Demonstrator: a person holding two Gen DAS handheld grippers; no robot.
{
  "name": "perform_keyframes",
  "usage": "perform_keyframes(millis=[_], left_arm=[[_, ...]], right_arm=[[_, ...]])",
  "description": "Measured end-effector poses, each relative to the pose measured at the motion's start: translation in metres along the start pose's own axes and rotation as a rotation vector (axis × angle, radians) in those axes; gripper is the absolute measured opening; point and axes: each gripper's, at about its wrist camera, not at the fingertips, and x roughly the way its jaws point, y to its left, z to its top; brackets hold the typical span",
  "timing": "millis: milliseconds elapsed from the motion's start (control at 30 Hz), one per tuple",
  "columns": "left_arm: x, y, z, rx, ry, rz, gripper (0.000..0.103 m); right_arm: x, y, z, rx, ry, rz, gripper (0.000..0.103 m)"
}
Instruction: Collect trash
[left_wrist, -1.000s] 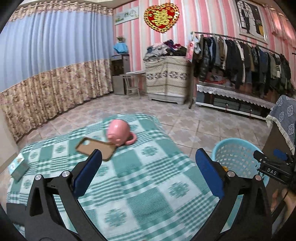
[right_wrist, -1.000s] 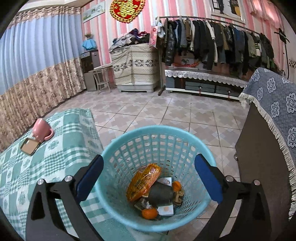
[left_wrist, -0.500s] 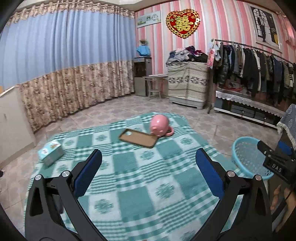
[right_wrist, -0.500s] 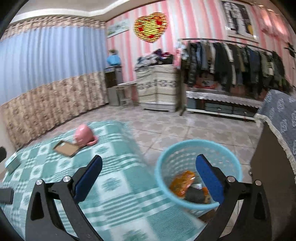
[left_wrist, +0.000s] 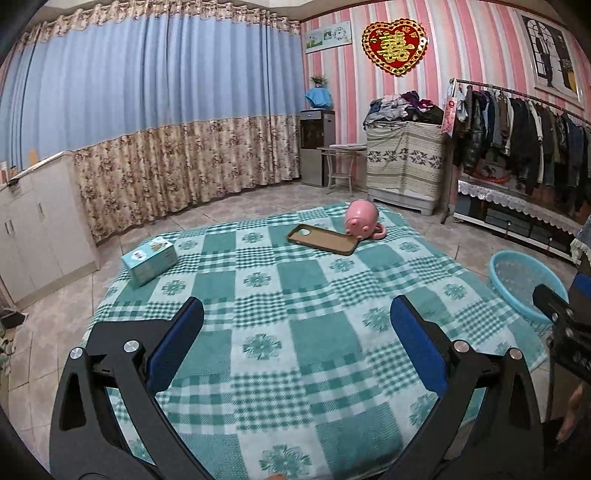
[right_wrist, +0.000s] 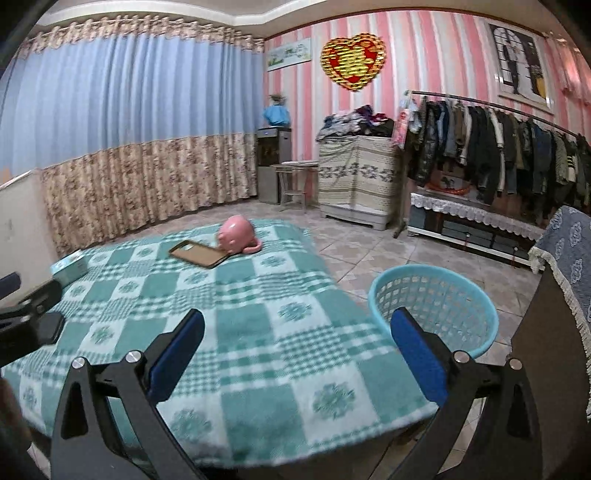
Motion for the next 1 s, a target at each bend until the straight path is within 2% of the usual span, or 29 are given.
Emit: perform_keyframes(millis=[100,233,433,1000], left_arm=[[-0.005,0.002,-0.007,-0.017,-0.010,0.007,0.098],[-0.009,0.001,-0.014,-0.039,-0.011,-0.027,0.098],[-0.002,-0.003,-0.024,-0.037,0.012,-0.036,0.098],[-0.003,-0.007,-0.033,-0.027,-0.027,-0.013,0.098]], right_arm=[[-0.010,0.012,-0.010,-0.040,-0.011,0.012,0.099],[-0.020,0.020,-0.017,-0.074,-0.039,0.013,0.099],[-0.013,0.015,-0.020,-0.047,-0.011,0.029,0.099],[-0.004,0.018,-0.024,-0.047,-0.003,0.079,0.099]])
